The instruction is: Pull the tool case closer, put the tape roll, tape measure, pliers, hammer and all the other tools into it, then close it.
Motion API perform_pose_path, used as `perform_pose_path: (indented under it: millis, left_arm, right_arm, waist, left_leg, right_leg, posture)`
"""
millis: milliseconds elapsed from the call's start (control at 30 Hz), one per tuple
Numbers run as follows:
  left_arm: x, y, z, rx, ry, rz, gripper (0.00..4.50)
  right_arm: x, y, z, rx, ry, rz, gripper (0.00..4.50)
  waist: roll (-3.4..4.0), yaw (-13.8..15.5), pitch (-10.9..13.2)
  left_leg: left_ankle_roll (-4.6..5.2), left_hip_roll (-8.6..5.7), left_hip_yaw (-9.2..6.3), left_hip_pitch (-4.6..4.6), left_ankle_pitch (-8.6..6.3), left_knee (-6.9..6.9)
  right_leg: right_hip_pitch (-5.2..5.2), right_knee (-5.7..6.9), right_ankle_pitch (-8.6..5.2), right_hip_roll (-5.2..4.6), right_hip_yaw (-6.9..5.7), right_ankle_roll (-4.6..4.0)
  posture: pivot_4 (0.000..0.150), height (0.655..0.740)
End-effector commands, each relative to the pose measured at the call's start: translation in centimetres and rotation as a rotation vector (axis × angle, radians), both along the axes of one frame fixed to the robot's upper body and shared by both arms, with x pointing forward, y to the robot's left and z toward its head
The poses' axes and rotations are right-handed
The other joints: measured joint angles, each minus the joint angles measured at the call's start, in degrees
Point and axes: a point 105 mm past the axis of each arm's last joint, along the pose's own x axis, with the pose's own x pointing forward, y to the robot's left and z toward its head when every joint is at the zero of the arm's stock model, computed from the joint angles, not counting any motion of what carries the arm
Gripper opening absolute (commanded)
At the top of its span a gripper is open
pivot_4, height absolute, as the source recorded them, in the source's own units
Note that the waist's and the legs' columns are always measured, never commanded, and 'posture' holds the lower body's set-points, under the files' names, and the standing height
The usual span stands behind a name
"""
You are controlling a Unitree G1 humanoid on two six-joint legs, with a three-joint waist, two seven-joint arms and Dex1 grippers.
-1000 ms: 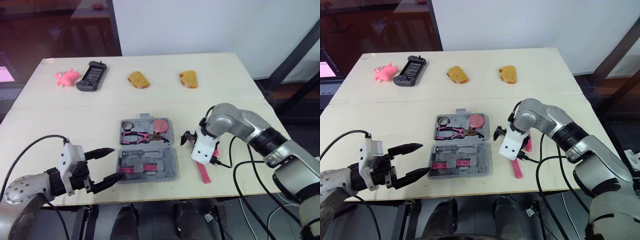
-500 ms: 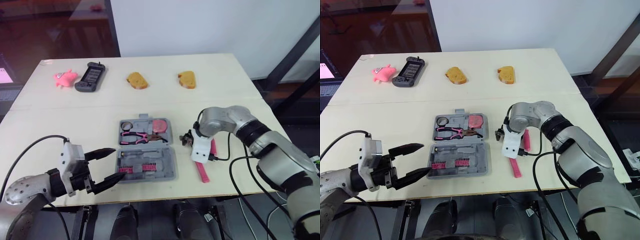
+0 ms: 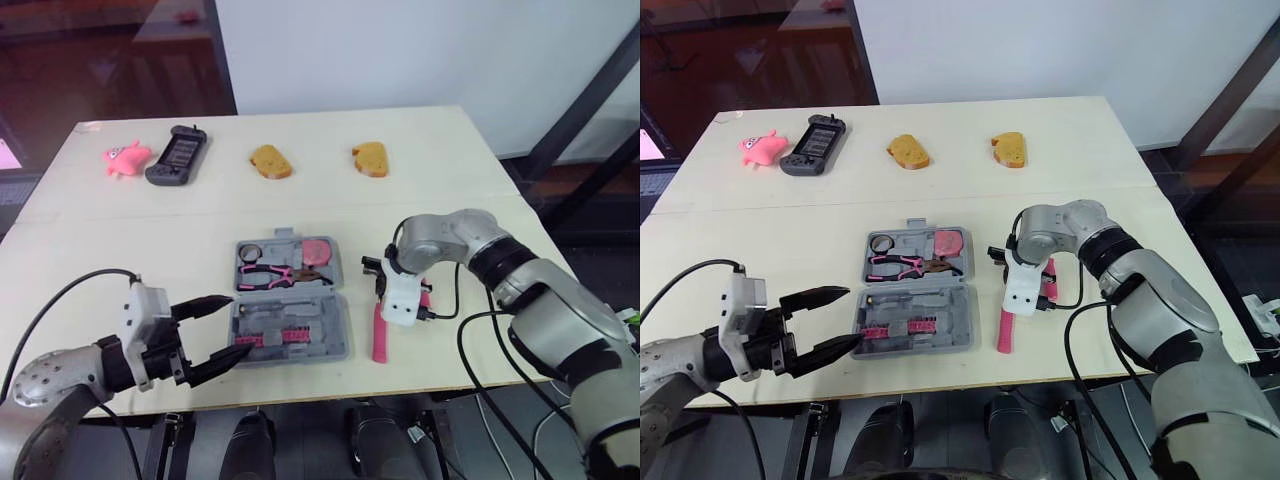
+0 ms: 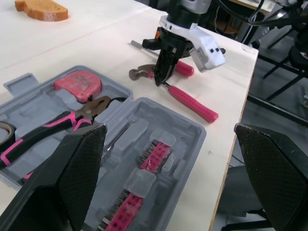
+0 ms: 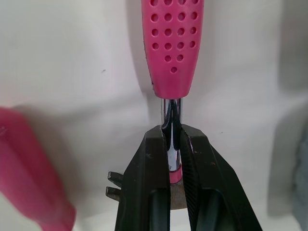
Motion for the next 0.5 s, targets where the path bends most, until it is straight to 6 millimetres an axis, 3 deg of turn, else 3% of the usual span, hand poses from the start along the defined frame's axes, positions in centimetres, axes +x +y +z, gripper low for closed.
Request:
perform_pose_path:
  millis: [33, 100, 200, 333, 467, 500]
  left_arm:
    - [0.1, -0.1, 0.2, 0.005, -0.006, -0.022, 4.5]
    - [0.3, -0.2, 0.3, 0.013, -0.011, -0.033, 4.5]
    - [1.1, -0.3, 1.0, 0.014, -0.039, -0.034, 4.5]
    - [1.5, -0.5, 1.6, 0.018, -0.058, -0.05, 4.5]
    - [1.5, -0.3, 1.7, 0.024, -0.057, -0.055, 4.5]
    - [1.6, -0.2, 1.8, 0.03, -0.062, -0.055, 4.5]
  right_arm:
    - [-0.7, 2.1, 3.5, 0.101, 0.005, 0.109, 0.03]
    - [-1.0, 2.9, 5.9, 0.174, 0.033, 0.095, 0.03]
    - [-1.6, 2.9, 9.0, 0.254, 0.136, -0.057, 0.03]
    - [-4.7, 1.7, 12.2, 0.437, 0.516, -0.584, 0.03]
    - [-6.0, 1.9, 14.2, 0.625, 0.673, -0.909, 0.03]
    - [-5.5, 1.0, 14.0, 0.633, 0.801, -1.216, 0.03]
  waist:
    - [0.03, 0.0, 0.0]
    - [0.07, 0.0, 0.0]
    - [0.19, 0.2, 0.2]
    - [0.19, 1.8, 0.2]
    - [0.25, 2.2, 0.2]
    - [0.26, 1.9, 0.2]
  left_leg:
    - [0.0, 0.0, 0.0, 0.0, 0.0, 0.0]
    - [0.0, 0.0, 0.0, -0.03, 0.0, 0.01]
    - [0.0, 0.0, 0.0, -0.05, 0.0, 0.06]
    - [0.0, 0.0, -0.08, -0.08, 0.0, 0.09]
    - [0.01, 0.0, -0.06, -0.13, 0.0, 0.08]
    - [0.01, 0.0, -0.05, -0.14, 0.0, 0.07]
  right_leg:
    - [0.0, 0.0, 0.0, 0.0, 0.0, 0.0]
    - [0.0, 0.0, 0.01, -0.02, 0.0, 0.02]
    - [0.01, 0.01, 0.02, -0.03, 0.0, 0.03]
    - [0.03, 0.02, 0.02, -0.03, -0.07, 0.04]
    - [-0.08, -0.03, -0.09, -0.04, -0.08, -0.14]
    - [-0.14, -0.02, -0.1, -0.03, -0.07, -0.18]
  posture:
    - [0.15, 0.74]
    - [0.15, 0.74]
    - [0.15, 0.74]
    - [0.15, 0.74]
    - [0.15, 0.74]
    - [0.15, 0.74]
